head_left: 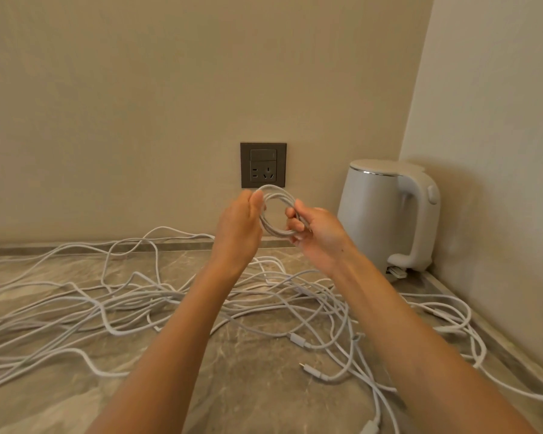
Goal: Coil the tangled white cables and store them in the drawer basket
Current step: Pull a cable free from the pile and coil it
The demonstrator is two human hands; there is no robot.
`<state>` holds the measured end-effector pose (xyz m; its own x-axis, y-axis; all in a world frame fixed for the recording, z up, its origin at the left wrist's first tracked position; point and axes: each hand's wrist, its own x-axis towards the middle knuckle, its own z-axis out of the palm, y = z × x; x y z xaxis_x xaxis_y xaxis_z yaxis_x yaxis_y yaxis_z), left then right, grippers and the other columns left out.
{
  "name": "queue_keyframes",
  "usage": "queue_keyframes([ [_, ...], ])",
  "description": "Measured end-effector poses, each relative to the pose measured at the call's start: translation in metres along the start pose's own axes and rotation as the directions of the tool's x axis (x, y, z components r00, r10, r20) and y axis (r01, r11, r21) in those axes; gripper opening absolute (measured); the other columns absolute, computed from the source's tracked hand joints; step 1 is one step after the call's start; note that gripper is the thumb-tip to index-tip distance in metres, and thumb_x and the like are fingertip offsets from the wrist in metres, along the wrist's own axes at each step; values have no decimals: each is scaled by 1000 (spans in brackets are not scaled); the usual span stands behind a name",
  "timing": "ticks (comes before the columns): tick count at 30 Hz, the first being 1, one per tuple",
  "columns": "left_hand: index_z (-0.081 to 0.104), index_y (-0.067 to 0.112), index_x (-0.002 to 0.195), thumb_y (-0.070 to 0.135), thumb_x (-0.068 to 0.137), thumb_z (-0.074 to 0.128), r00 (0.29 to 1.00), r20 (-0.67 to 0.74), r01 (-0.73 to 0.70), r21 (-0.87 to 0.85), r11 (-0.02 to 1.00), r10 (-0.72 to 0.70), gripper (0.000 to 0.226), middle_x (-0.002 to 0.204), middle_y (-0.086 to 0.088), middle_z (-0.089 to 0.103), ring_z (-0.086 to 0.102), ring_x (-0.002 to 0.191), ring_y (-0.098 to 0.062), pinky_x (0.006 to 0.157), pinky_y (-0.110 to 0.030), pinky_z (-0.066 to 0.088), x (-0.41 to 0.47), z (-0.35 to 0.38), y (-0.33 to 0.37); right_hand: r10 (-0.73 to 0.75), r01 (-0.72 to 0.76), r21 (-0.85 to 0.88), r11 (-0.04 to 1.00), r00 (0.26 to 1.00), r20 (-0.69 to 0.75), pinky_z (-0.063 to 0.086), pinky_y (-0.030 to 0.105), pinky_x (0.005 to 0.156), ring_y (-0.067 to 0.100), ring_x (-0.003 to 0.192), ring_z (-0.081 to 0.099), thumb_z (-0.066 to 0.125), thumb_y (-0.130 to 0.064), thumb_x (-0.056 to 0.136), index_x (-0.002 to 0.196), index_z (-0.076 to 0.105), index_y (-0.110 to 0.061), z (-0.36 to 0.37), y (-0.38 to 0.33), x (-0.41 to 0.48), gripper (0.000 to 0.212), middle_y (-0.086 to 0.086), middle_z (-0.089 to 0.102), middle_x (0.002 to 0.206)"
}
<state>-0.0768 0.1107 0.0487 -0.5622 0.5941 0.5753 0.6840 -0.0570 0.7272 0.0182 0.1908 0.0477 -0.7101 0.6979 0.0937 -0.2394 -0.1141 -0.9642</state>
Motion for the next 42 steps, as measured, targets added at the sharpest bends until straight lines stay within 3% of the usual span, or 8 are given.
queue_keyframes([
  [3,59,8,90,20,100,34,994,-101,-22,82,996,30,30,70,-2,51,49,70,-22,68,-36,41,1,-6,-1,-229,169,-517,839,972,-54,30,26,62,9,56,34,34,-19,100,68,48,-15,-3,-3,-2,36,-4,40,56],
  [8,56,10,78,17,98,37,995,-37,-96,30,995,98,28,59,4,46,44,61,-20,62,-35,37,-2,-1,6,-398,169,-770,615,910,-118,31,32,68,16,68,40,33,-20,101,67,43,-18,-8,4,3,36,0,43,68],
  [14,47,18,65,12,98,39,925,350,-118,-112,987,150,34,48,5,41,35,36,-1,44,-16,29,-16,13,19,-343,172,-439,882,872,-350,26,25,55,11,58,29,35,-14,97,64,38,-17,-17,0,8,34,-1,32,62],
  [18,46,16,65,10,98,39,897,431,-37,-146,989,98,33,45,7,37,32,33,-1,40,-12,27,-16,17,17,-236,204,-130,970,917,-321,26,26,58,10,54,28,34,-15,101,62,41,-17,-19,-7,11,39,-3,33,50],
  [22,46,15,66,9,97,39,882,468,-12,-95,995,55,33,41,8,36,31,34,-2,41,-17,27,-13,15,6,-98,134,179,975,976,-196,24,25,55,7,40,31,32,-19,103,63,44,-14,-22,-15,9,42,-8,35,37],
  [29,59,17,76,17,97,42,864,503,-123,153,981,30,27,51,1,50,44,50,-10,64,-29,38,-9,7,-6,56,-57,562,825,998,19,25,19,58,4,34,31,32,-12,101,72,45,-9,-28,-22,6,31,-3,43,53],
  [37,65,11,72,16,91,54,866,499,-165,312,936,-14,23,59,-1,55,48,54,-9,54,-14,33,-8,0,-13,266,-298,206,932,949,170,26,23,59,5,33,26,34,-18,97,57,44,-13,-33,-22,-1,41,-8,29,34],
  [42,66,7,77,10,90,53,905,420,-126,413,902,-65,18,68,-2,56,51,69,-19,64,-27,35,-4,-5,-12,375,-344,-179,922,907,191,25,24,61,5,34,26,35,-19,97,52,45,-14,-34,-16,-1,47,-8,27,34],
])
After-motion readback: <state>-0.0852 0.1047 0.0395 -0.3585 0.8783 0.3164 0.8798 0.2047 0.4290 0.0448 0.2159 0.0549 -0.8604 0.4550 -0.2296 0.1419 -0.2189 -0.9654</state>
